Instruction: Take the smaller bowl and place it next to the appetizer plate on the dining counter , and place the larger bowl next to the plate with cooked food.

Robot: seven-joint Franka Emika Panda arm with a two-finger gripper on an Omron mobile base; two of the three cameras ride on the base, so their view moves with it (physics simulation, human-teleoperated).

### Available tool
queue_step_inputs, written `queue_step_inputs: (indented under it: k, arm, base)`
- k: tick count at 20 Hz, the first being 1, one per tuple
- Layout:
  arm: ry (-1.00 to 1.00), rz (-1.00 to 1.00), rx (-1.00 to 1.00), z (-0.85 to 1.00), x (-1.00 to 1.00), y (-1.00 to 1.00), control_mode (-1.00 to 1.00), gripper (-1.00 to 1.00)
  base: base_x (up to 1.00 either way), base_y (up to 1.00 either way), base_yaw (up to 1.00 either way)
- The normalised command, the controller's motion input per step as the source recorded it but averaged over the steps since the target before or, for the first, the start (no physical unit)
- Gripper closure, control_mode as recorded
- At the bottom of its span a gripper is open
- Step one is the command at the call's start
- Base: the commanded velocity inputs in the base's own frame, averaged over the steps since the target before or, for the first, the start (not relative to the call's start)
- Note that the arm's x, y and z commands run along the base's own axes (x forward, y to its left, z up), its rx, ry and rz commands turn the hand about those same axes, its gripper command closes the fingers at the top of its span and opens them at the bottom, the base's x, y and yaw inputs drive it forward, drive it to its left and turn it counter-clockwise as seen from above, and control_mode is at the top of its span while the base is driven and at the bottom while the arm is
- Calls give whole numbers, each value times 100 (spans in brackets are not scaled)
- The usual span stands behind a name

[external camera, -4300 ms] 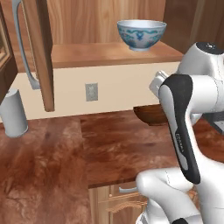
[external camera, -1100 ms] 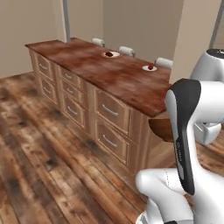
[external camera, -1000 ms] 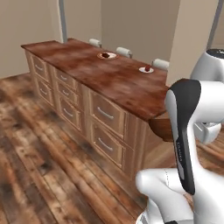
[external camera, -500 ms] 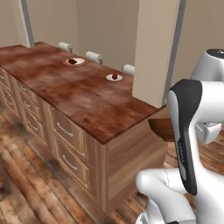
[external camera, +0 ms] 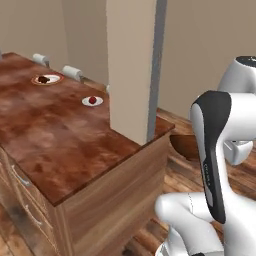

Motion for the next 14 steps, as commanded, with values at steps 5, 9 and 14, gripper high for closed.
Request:
queue_step_inputs:
  k: [5,9,14]
  arm:
    - [0,0,0,0,0,0,100,100]
    - [0,0,0,0,0,0,100,100]
    - [0,0,0,0,0,0,100,100]
  base:
    - [100,-100,0]
    - [100,-100,6]
    - [99,-100,27]
